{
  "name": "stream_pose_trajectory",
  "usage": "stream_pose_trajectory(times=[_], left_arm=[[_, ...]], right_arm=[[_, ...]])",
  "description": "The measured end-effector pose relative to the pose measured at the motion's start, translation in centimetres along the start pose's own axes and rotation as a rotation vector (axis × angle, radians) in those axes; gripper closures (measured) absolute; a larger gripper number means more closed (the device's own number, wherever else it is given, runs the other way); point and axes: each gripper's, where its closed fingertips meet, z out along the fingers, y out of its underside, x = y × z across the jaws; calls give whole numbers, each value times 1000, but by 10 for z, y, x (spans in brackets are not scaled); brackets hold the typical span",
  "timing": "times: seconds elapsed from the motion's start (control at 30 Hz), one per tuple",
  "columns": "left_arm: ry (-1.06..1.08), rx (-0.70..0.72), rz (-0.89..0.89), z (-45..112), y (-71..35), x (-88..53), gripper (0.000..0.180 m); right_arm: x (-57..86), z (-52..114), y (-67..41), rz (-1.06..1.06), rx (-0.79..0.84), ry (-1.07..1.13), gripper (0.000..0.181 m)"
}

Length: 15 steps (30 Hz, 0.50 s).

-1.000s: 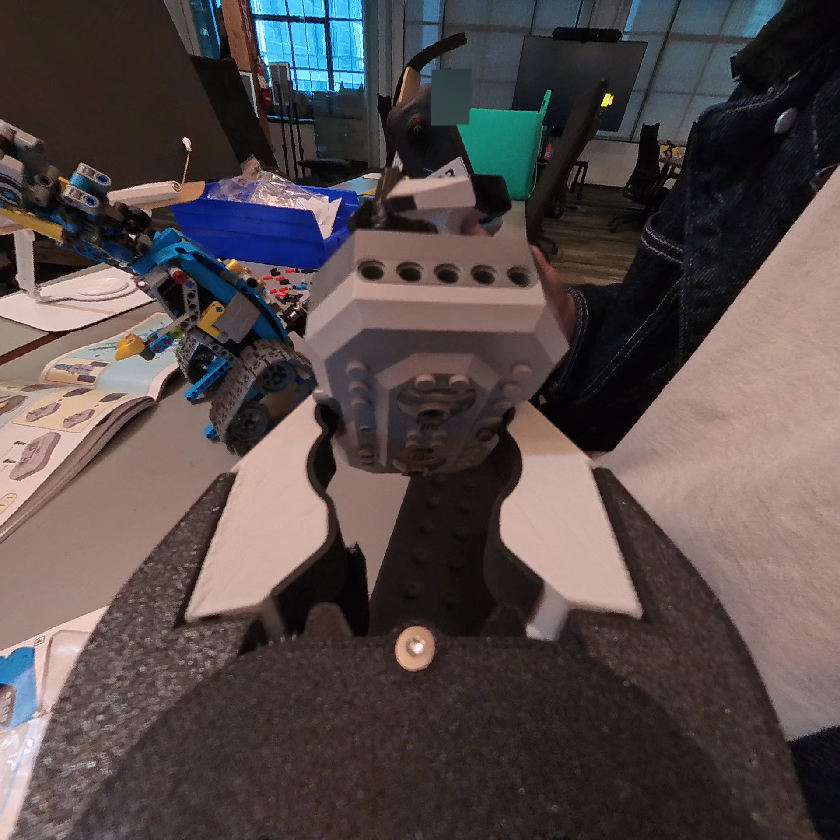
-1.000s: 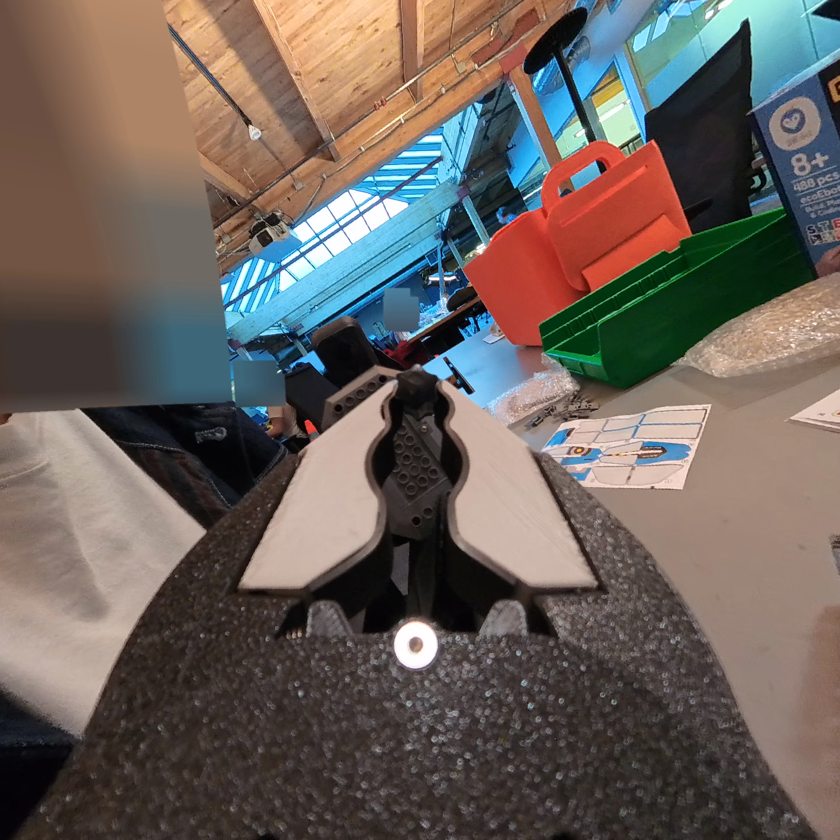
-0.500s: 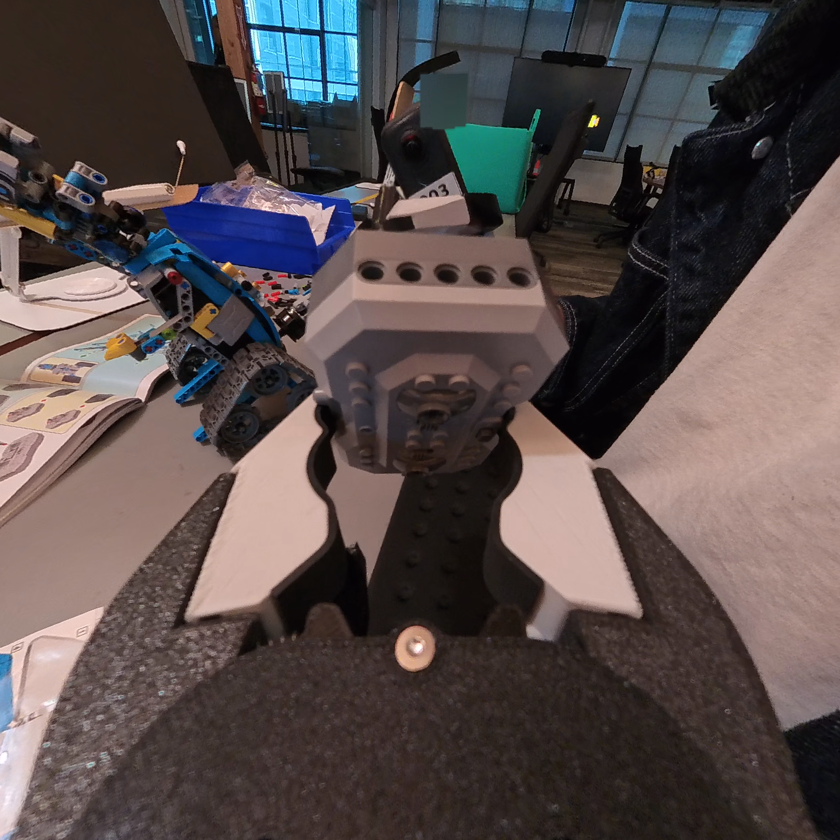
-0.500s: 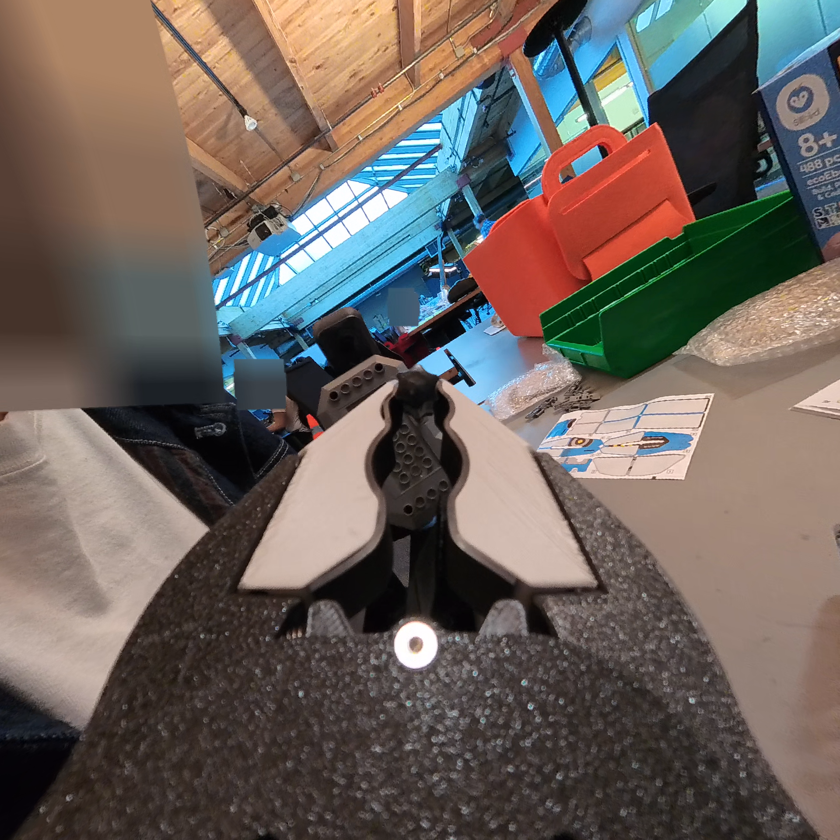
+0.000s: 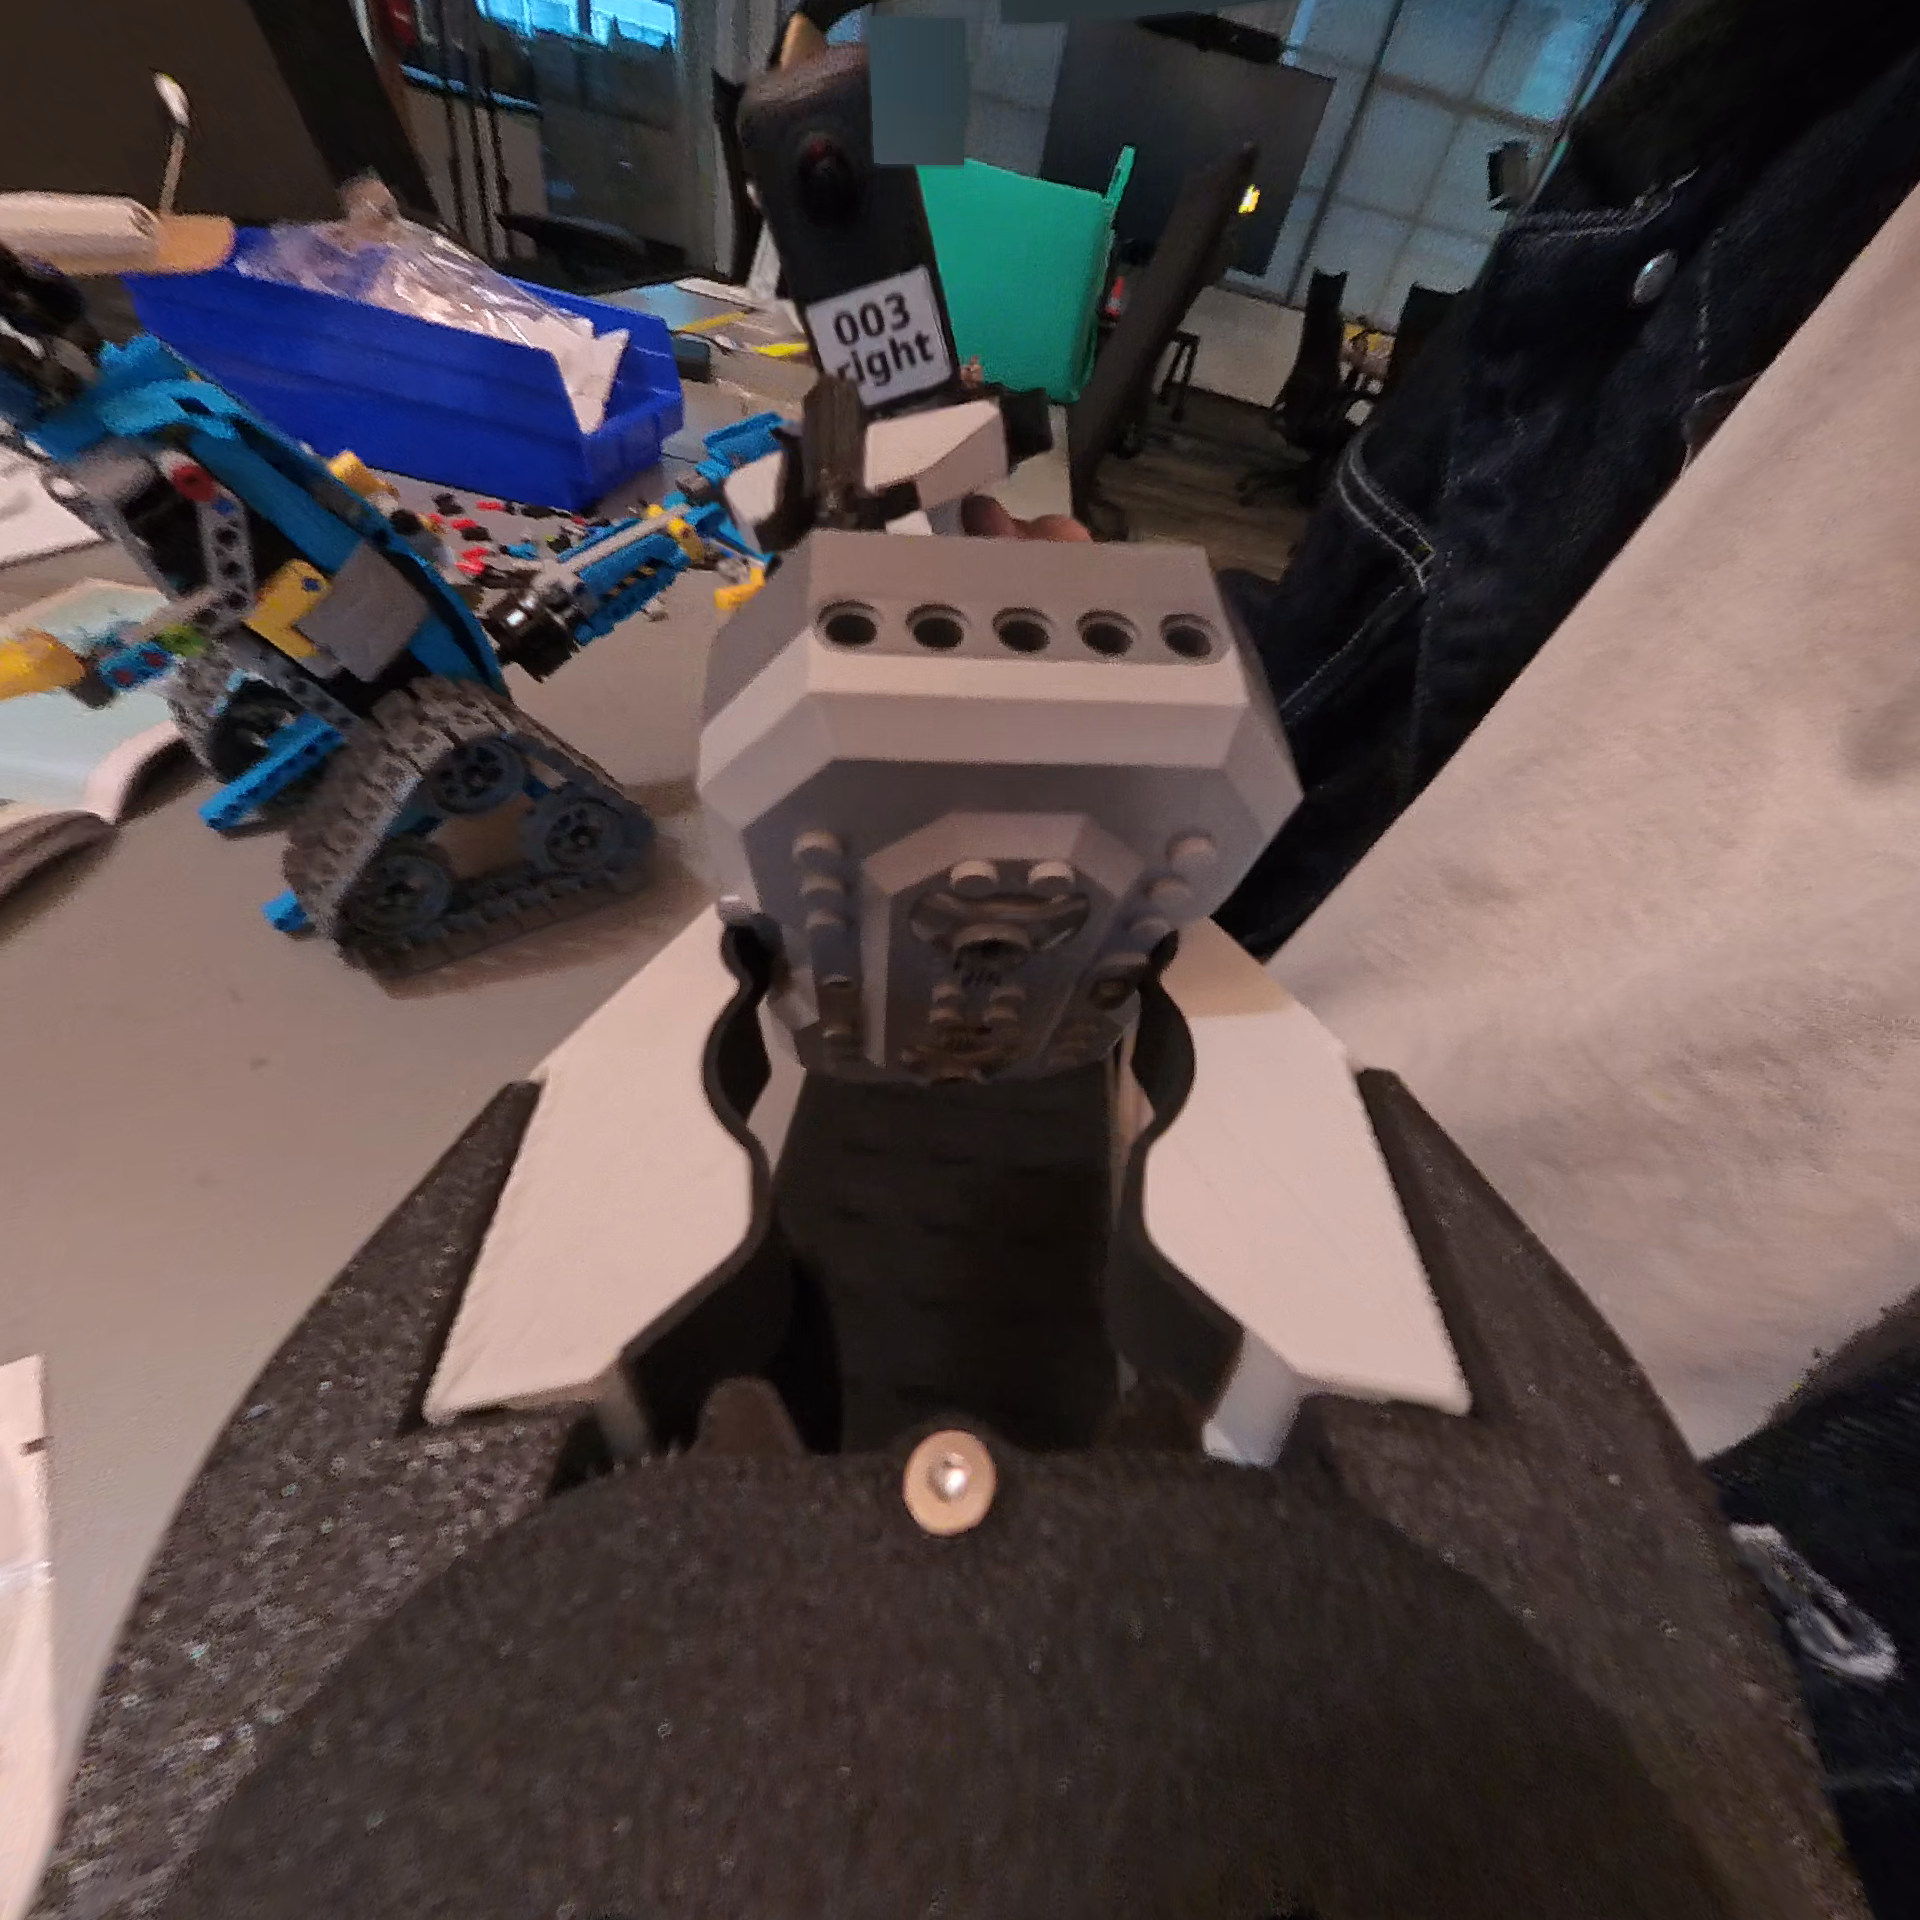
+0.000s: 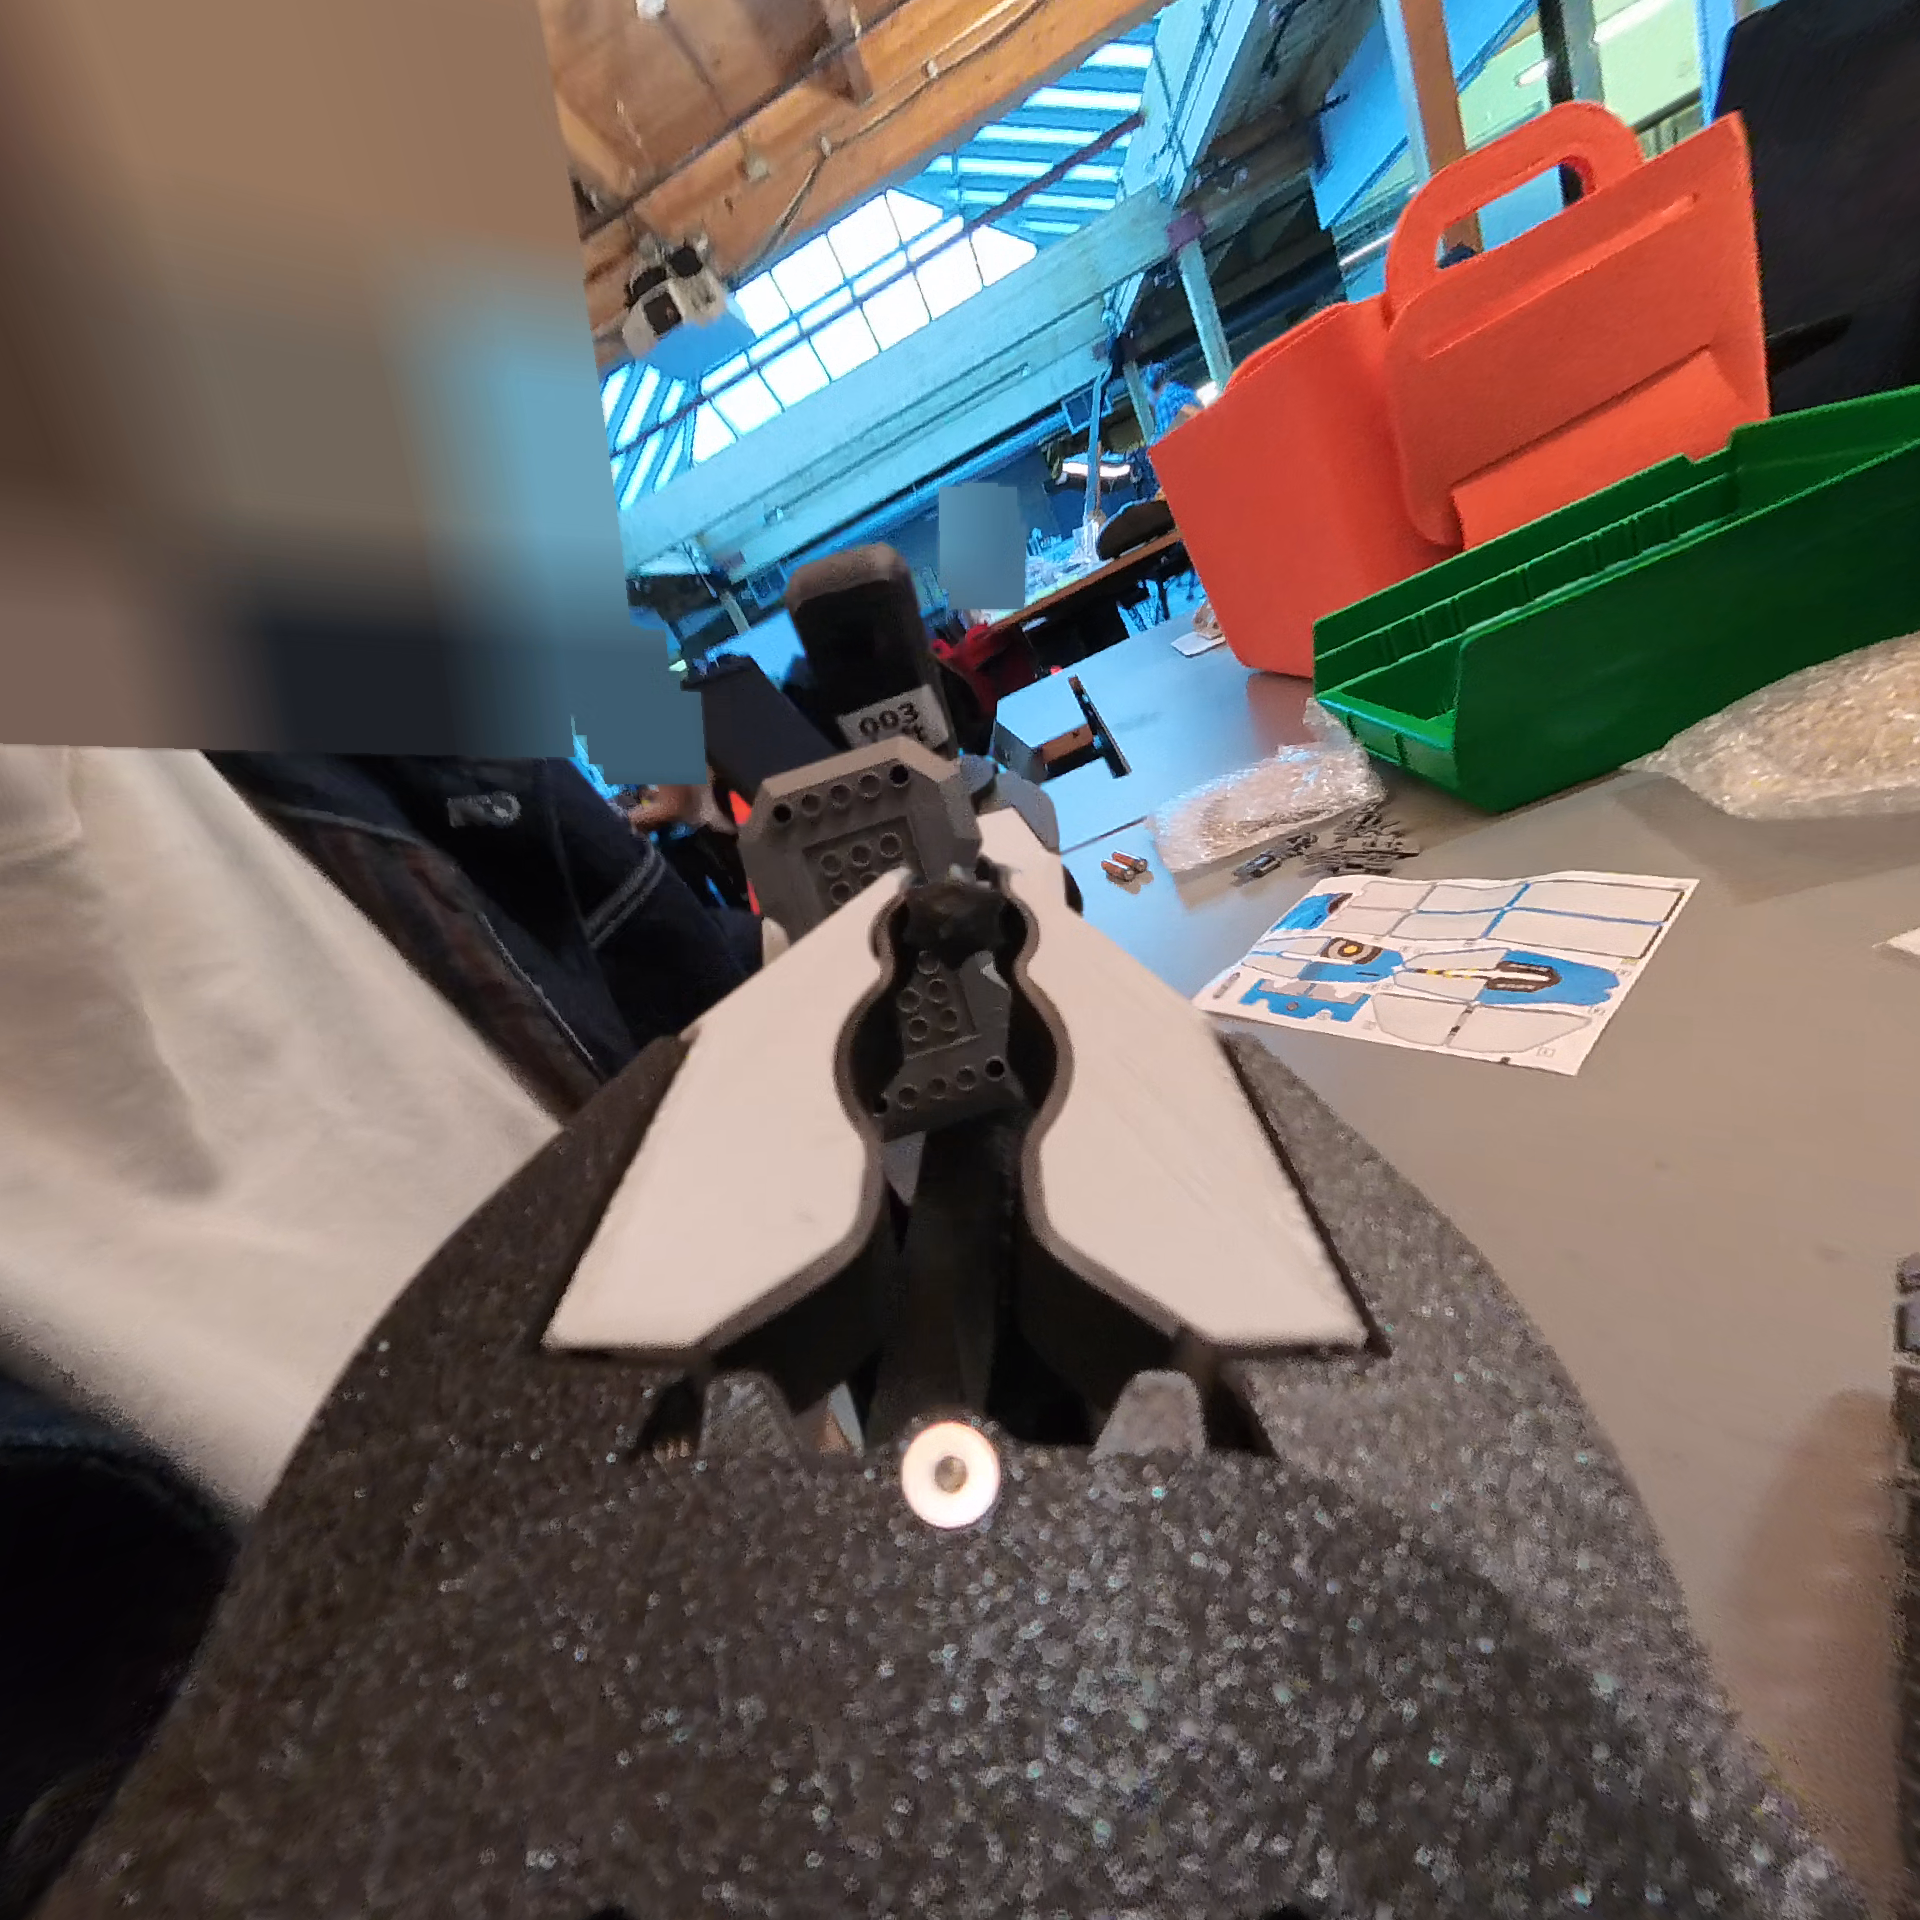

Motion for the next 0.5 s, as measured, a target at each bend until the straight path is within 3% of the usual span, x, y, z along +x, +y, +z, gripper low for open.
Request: stream_pose_trajectory(times=[0.33,0.5], left_arm=[[405,142,-370,-16,-37,28,112],[529,126,-431,-20,-46,37,111]], right_arm=[[-36,10,-23,-435,-31,-118,169],[-74,20,-23,-1100,-288,-322,168]])
